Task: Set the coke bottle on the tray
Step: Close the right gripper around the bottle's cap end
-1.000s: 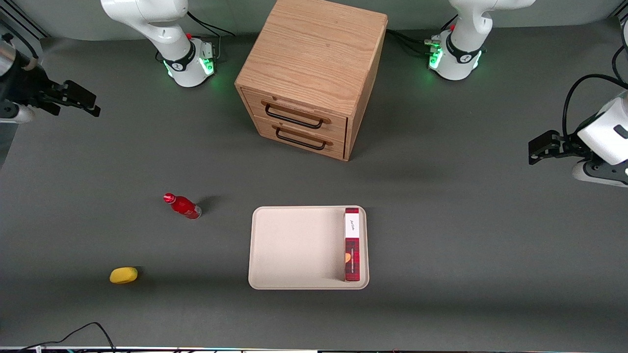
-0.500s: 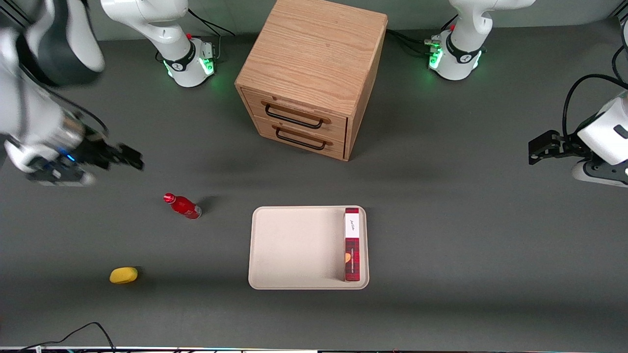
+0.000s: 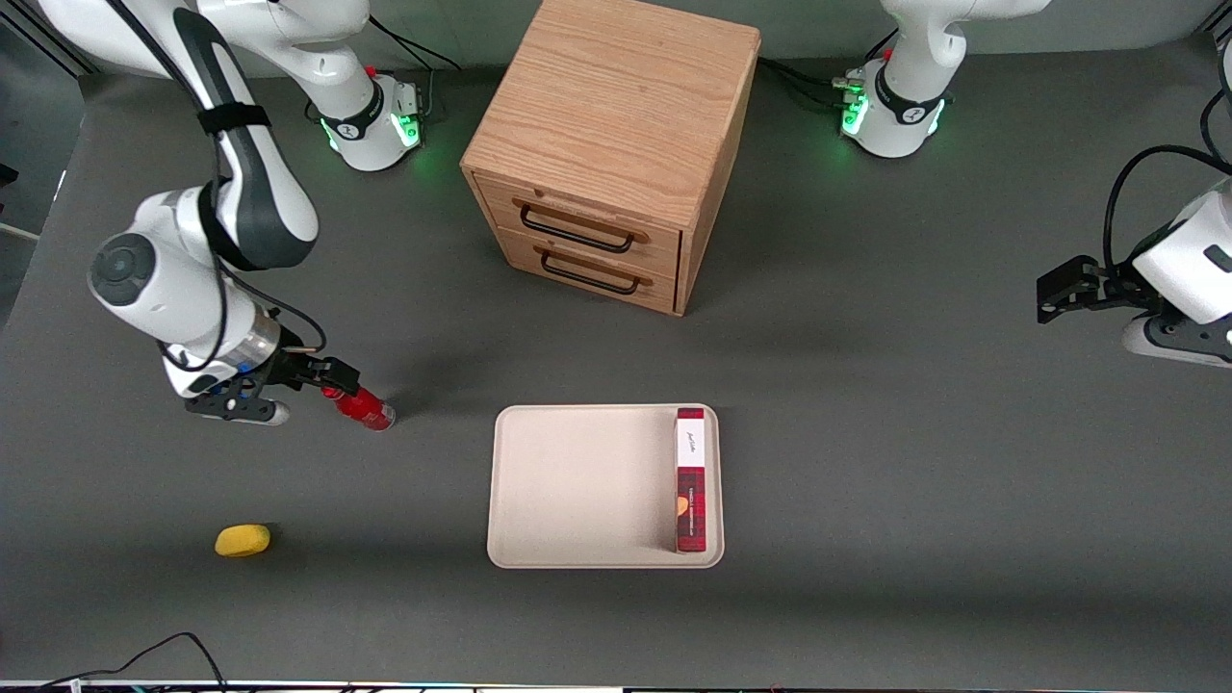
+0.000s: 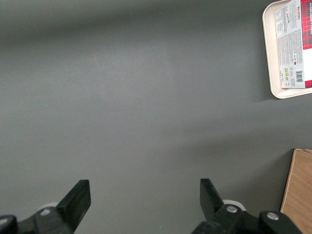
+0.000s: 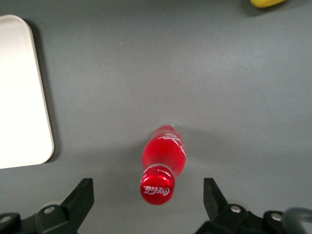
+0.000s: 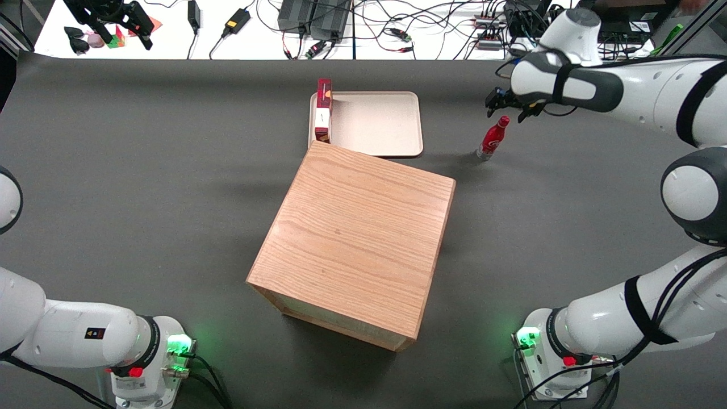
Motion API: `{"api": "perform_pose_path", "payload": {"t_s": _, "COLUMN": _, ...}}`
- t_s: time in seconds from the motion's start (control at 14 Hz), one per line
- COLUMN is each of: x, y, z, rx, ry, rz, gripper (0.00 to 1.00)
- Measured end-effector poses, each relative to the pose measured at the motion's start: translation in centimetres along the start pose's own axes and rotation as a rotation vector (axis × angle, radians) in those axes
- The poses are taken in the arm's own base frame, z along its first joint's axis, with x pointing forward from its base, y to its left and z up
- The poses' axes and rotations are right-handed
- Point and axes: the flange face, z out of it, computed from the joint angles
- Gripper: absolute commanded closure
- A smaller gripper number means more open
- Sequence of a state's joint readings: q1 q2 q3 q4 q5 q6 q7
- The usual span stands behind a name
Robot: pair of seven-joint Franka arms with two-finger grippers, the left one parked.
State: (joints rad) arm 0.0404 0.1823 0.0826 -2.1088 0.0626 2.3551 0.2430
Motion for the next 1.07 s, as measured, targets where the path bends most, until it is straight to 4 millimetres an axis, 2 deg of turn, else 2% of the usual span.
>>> {"api": "perform_pose_path", "payload": {"t_s": 0.07, "x": -0.5, "y": 0.1, "z": 0.7, "rx": -0.002, "ry": -0.006, "rz": 0.001, "gripper": 0.0}}
{"api": "perform_pose_path", "payload": {"t_s": 0.14, "x": -0.8, "y": 0.3, "z": 1.2, "rx": -0.004, "ry": -0.008, "rz": 0.001, "gripper": 0.13}}
{"api": "perform_pose_path", "payload": {"t_s": 0.29, "x": -1.1, "y": 0.4, "z": 1.7, "rx": -0.006, "ry": -0.006, "rz": 0.0, "gripper": 0.46}}
{"api": "perform_pose_path", "payload": {"t_s": 0.36, "x": -1.2, "y": 0.5, "z": 1.8, "rx": -0.008, "ry": -0.007, "rz": -0.002, "gripper": 0.53}}
{"api": "perform_pose_path", "payload": {"t_s": 0.5, "x": -1.2, "y": 0.4, "z": 1.7, "rx": -0.008, "ry": -0.003, "rz": -0.003, "gripper": 0.55}}
{"api": "perform_pose_path", "payload": {"t_s": 0.57, "x": -1.1, "y": 0.4, "z": 1.7, "rx": -0.008, "ry": 0.0, "rz": -0.003, "gripper": 0.61}}
{"api": "perform_pose_path", "payload": {"t_s": 0.71, "x": -1.1, "y": 0.4, "z": 1.6, "rx": -0.006, "ry": 0.007, "rz": -0.004, "gripper": 0.91}}
{"api": "perform_pose_path", "payload": {"t_s": 0.79, "x": -1.1, "y": 0.3, "z": 1.5, "rx": -0.006, "ry": 0.009, "rz": -0.006, "gripper": 1.0}}
{"api": "perform_pose_path", "payload": {"t_s": 1.07, "x": -1.1, "y": 0.0, "z": 1.4, "rx": -0.012, "ry": 0.013, "rz": -0.02, "gripper": 1.0}}
